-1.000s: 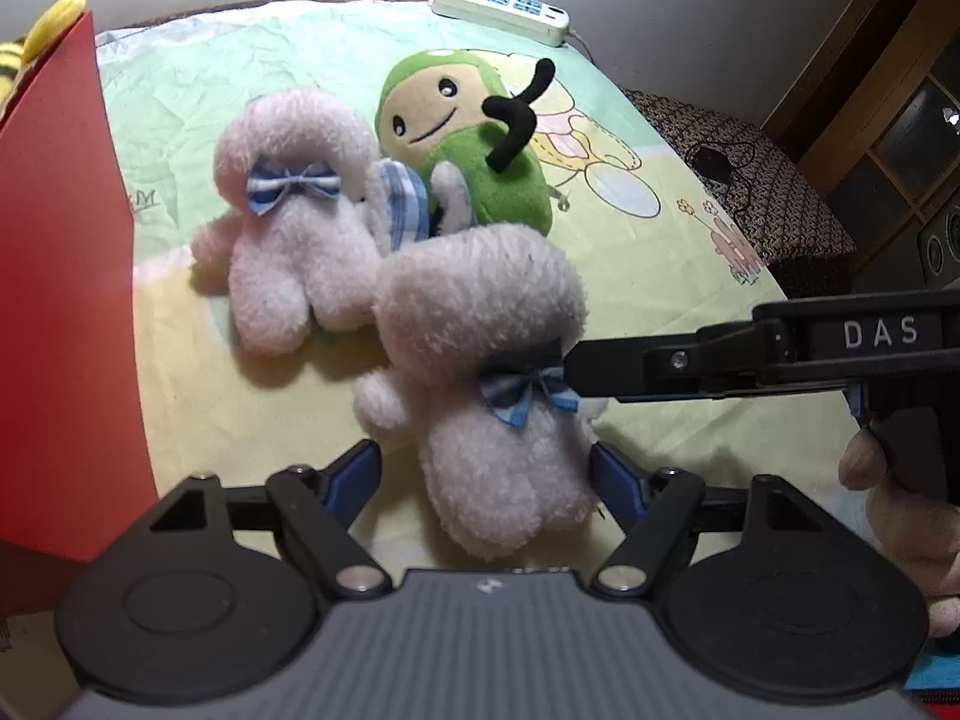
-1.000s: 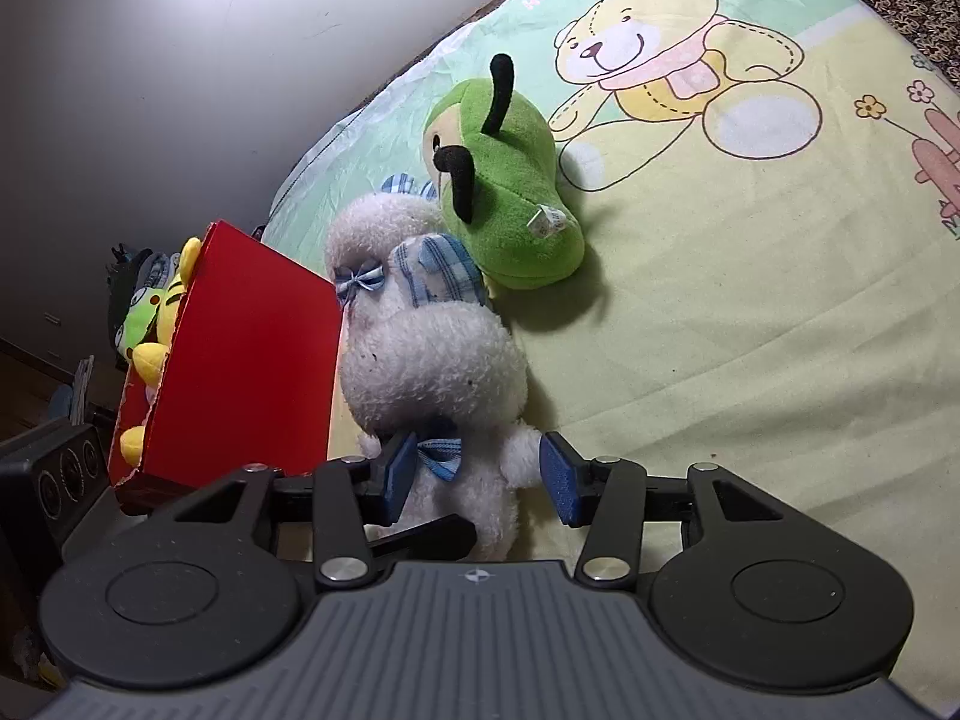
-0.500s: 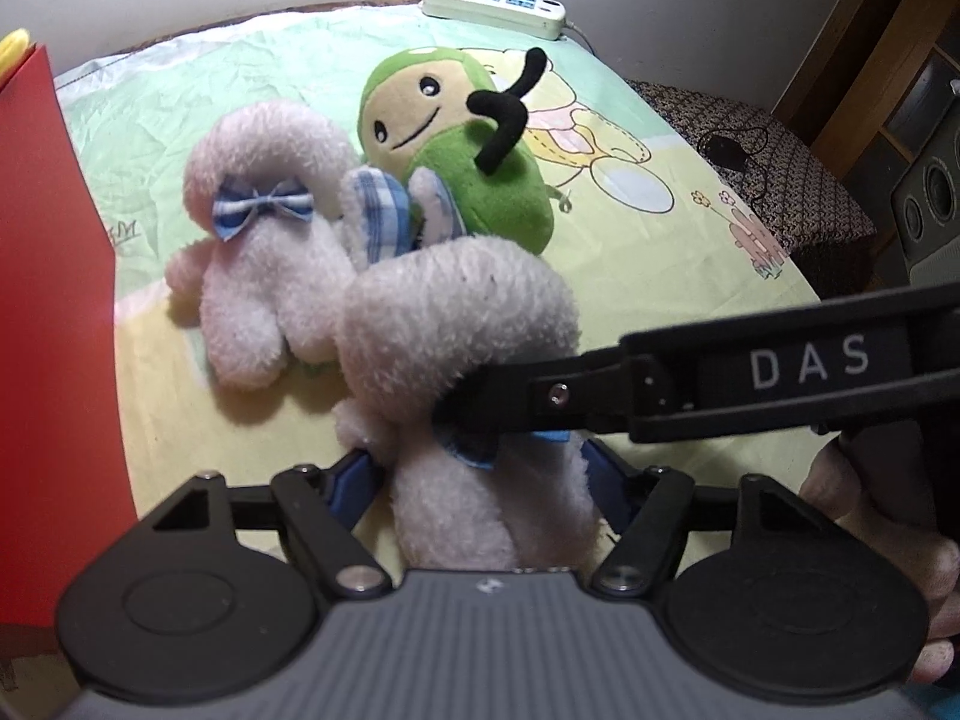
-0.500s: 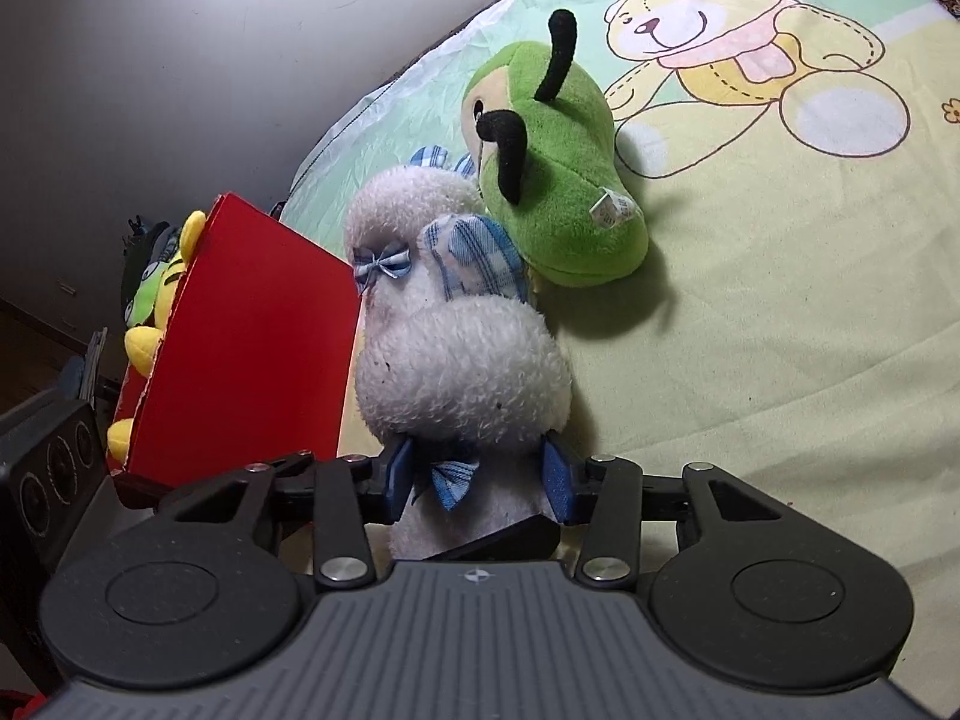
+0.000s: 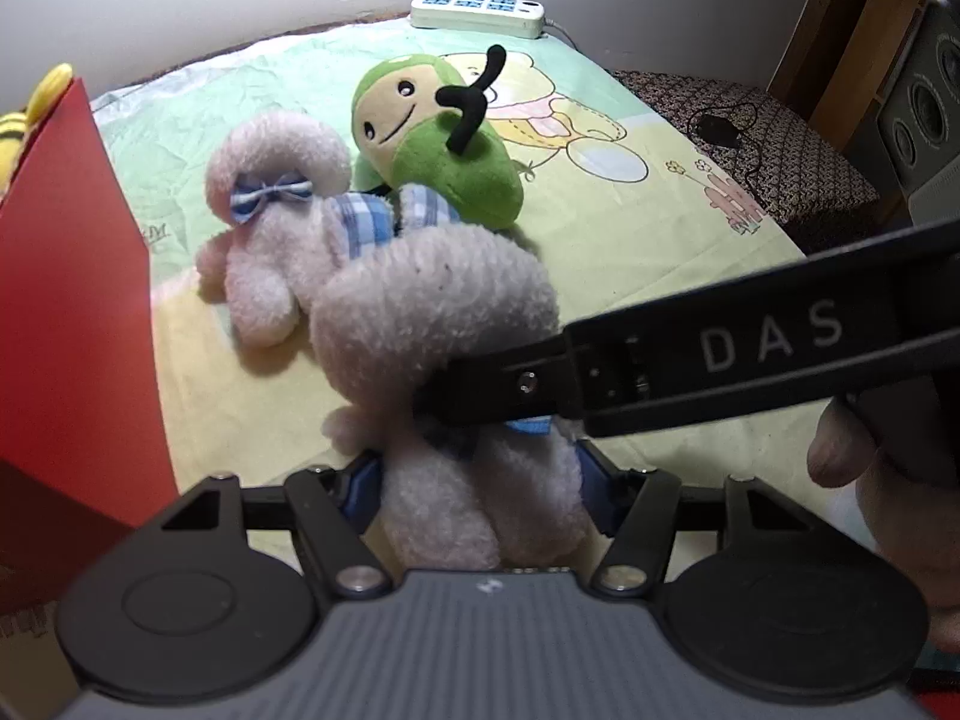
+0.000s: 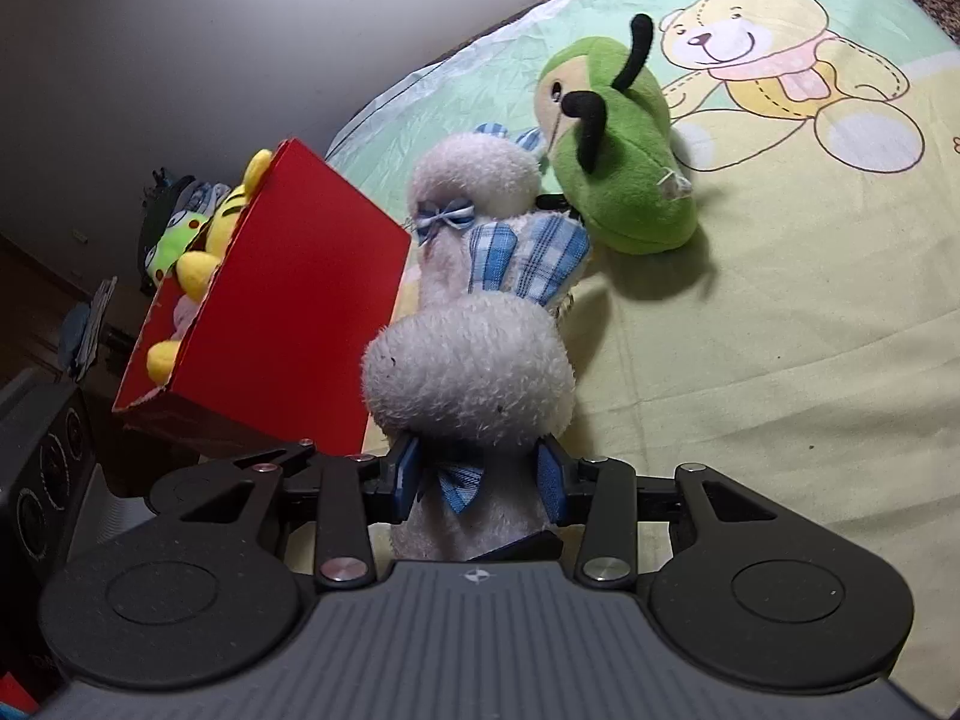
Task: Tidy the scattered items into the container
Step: 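Lift the white bunny with both grippers and carry it toward the red box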
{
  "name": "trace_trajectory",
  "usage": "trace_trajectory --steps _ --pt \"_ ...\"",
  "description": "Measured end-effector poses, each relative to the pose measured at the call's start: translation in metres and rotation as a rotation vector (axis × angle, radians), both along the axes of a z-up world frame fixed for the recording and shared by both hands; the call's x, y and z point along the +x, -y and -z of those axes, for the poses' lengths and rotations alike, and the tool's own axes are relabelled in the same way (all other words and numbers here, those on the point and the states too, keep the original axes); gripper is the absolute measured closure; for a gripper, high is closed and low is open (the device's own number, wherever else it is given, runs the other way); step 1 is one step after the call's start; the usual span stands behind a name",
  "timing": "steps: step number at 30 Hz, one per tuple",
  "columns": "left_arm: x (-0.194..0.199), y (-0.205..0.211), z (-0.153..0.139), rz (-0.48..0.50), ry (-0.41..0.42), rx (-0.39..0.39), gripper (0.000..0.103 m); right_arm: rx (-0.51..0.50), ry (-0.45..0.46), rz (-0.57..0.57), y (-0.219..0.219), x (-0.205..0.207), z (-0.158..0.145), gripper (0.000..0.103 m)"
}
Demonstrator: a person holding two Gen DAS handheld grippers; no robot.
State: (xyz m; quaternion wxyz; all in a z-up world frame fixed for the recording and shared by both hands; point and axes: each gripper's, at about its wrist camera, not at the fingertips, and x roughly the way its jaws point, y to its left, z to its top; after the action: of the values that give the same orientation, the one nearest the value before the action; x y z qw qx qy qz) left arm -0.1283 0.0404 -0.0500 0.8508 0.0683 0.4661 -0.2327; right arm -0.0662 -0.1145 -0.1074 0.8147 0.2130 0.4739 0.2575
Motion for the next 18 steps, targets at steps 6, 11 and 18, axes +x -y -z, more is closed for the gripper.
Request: trace_trajectory --steps 6,11,18 --pt "-0.014 -0.019 -0.008 -0.01 -0.006 0.013 0.041 -0.021 0.029 -0.069 -0.021 -0.014 -0.008 0.061" --pt "-0.033 -0.038 -0.015 0.025 -0.003 0.01 0.041 -0.037 0.029 -0.078 -0.04 -0.027 -0.015 0.061" --pt "-0.052 -0.078 -0.023 0.142 0.02 0.01 0.041 -0.076 0.027 -0.013 -0.08 -0.053 -0.025 0.061"
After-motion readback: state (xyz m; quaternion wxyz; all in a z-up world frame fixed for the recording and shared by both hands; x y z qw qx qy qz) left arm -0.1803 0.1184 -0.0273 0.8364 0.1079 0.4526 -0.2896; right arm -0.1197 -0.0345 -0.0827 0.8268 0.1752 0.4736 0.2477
